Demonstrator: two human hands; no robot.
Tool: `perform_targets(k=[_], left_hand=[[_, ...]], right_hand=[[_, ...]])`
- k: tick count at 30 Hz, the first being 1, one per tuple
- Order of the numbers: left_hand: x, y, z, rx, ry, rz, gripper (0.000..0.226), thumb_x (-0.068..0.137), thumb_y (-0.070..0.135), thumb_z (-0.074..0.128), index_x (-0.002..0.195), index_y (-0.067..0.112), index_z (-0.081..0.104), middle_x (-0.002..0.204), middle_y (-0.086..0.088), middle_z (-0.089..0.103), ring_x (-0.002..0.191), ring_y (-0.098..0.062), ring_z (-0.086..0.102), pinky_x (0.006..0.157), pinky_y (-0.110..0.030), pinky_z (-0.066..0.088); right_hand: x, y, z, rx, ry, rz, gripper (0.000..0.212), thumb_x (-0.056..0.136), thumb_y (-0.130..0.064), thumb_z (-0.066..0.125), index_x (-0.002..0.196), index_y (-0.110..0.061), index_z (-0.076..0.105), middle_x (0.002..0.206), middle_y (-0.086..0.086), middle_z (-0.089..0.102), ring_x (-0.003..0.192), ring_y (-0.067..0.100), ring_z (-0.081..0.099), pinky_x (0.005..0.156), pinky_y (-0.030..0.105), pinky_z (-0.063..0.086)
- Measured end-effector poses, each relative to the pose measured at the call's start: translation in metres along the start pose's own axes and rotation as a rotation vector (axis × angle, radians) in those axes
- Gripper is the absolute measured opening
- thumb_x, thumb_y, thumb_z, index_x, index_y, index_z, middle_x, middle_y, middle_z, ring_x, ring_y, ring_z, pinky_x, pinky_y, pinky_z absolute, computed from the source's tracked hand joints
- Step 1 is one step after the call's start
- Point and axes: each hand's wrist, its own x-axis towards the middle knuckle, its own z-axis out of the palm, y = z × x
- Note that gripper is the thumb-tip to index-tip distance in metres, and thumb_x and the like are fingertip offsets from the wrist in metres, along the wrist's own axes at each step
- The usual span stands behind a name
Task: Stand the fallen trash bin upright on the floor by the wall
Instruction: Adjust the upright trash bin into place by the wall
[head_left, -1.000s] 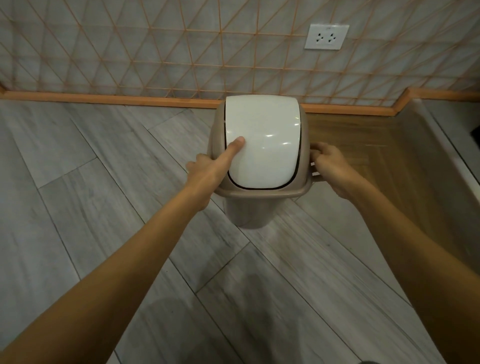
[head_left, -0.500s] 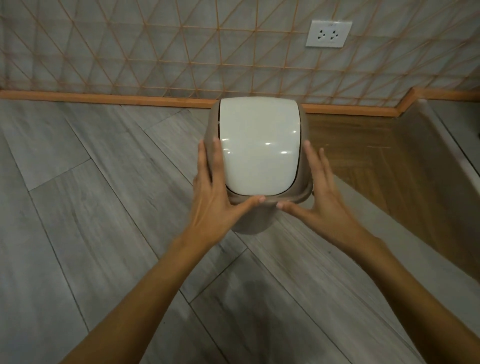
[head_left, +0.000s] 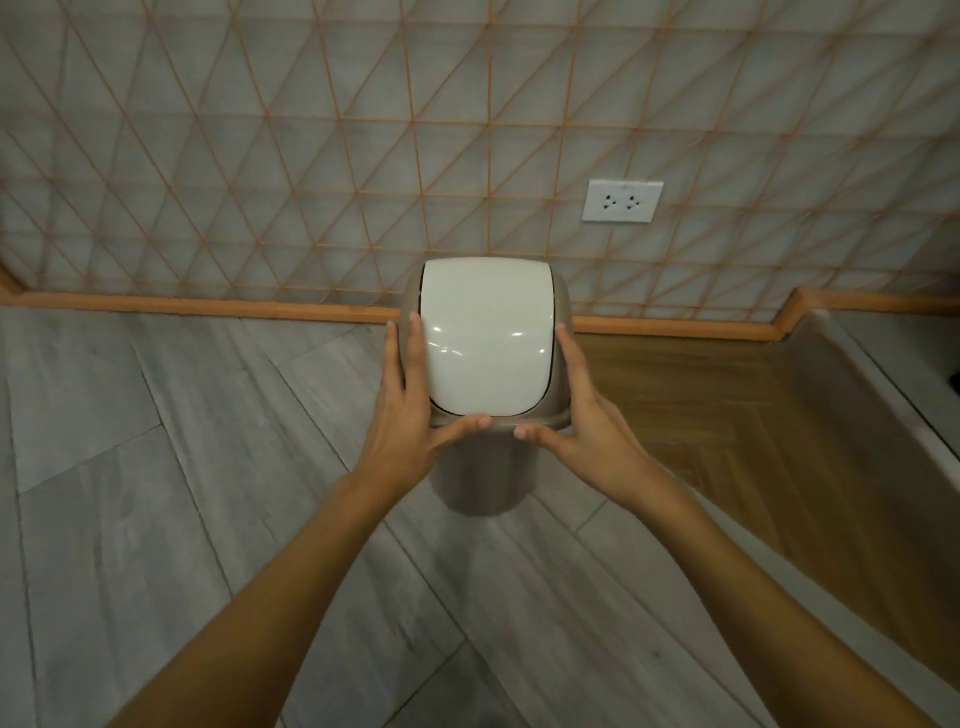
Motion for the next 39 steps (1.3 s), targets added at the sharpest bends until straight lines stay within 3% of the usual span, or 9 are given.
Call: perform_targets(k=[2,5,9,13,18,25,27,32,39], left_hand=[[0.022,-0.003,0.005,0.015,-0.011,-0.019,0.126,0.062,0.084,0.051,0.149,0.026,-0.018,0.160,-0.012,-0.018,0.146,-0.020,-0.014,0.116,-0.053,0.016],[0.050,-0.008,0.011,0.054,-0.020,-0.048,0.123,0.063,0.084,0.046,0.150,0.023,-0.016,0.158,-0.021,-0.017,0.146,-0.039,-0.002,0.115,-0.054,0.019],[0.080,-0.015,0.018,0.093,-0.020,-0.055,0.114,0.070,0.069,0.048,0.151,0.018,-0.013,0.156,-0.028,-0.019,0.146,-0.042,-0.007,0.116,-0.054,0.016],[0.100,-0.021,0.018,0.033,-0.015,-0.061,0.103,0.085,0.041,0.063,0.151,0.019,-0.014,0.157,-0.023,-0.020,0.147,-0.037,-0.009,0.119,-0.051,0.009],[0.112,-0.034,0.021,0.085,0.044,-0.185,0.087,0.091,0.025,0.061,0.152,0.005,0.002,0.161,-0.018,0.003,0.148,-0.032,0.006,0.119,-0.042,0.012],[0.117,-0.035,0.026,0.241,0.132,-0.149,0.048,0.098,0.018,0.049,0.141,0.001,0.034,0.143,-0.019,0.036,0.121,-0.033,0.049,0.099,-0.040,0.043],[0.121,-0.035,0.029,0.258,0.091,-0.151,0.055,0.098,0.019,0.049,0.145,0.002,0.027,0.148,-0.018,0.032,0.127,-0.033,0.045,0.104,-0.039,0.039],[0.127,-0.041,0.028,0.360,-0.109,-0.163,0.073,0.098,0.032,0.046,0.153,0.008,0.004,0.163,-0.010,0.001,0.147,-0.031,0.013,0.119,-0.046,0.020],[0.140,-0.046,0.020,0.479,-0.288,-0.200,0.092,0.093,0.039,0.055,0.151,0.011,-0.012,0.162,-0.006,-0.015,0.149,-0.032,0.003,0.118,-0.054,0.019]], right_hand=[[0.022,0.005,-0.004,-0.022,0.011,0.002,0.111,0.077,-0.030,0.076,0.149,-0.044,-0.007,0.161,0.000,0.021,0.136,0.035,0.041,0.110,0.051,0.038],[0.055,0.010,-0.007,-0.037,0.012,0.010,0.112,0.077,-0.028,0.077,0.150,-0.041,-0.007,0.161,0.003,0.020,0.135,0.036,0.042,0.110,0.050,0.038],[0.090,0.013,-0.008,-0.022,0.027,0.012,0.110,0.076,-0.024,0.078,0.150,-0.038,-0.002,0.157,0.005,0.026,0.138,0.031,0.037,0.113,0.048,0.035],[0.117,0.016,-0.010,-0.021,0.033,0.025,0.108,0.077,-0.019,0.077,0.151,-0.034,-0.001,0.157,0.006,0.027,0.141,0.029,0.032,0.115,0.040,0.029],[0.144,0.018,-0.007,-0.066,0.028,0.082,0.111,0.079,-0.019,0.074,0.151,-0.034,-0.010,0.159,0.010,0.022,0.143,0.033,0.029,0.114,0.041,0.027],[0.167,0.021,0.000,-0.169,0.087,0.135,0.098,0.089,-0.021,0.064,0.152,-0.031,-0.011,0.159,0.015,0.022,0.141,0.038,0.031,0.115,0.045,0.026],[0.173,0.022,0.001,-0.187,0.099,0.148,0.096,0.090,-0.022,0.063,0.152,-0.032,-0.010,0.156,0.017,0.028,0.137,0.040,0.037,0.113,0.047,0.030],[0.181,0.024,0.006,-0.310,0.168,0.177,0.085,0.095,-0.021,0.054,0.154,-0.024,-0.007,0.146,0.021,0.037,0.126,0.040,0.047,0.108,0.048,0.038],[0.184,0.026,-0.005,-0.446,-0.039,0.246,0.084,0.099,-0.021,0.045,0.149,-0.027,-0.023,0.163,0.014,-0.009,0.150,0.036,0.004,0.120,0.053,0.013]])
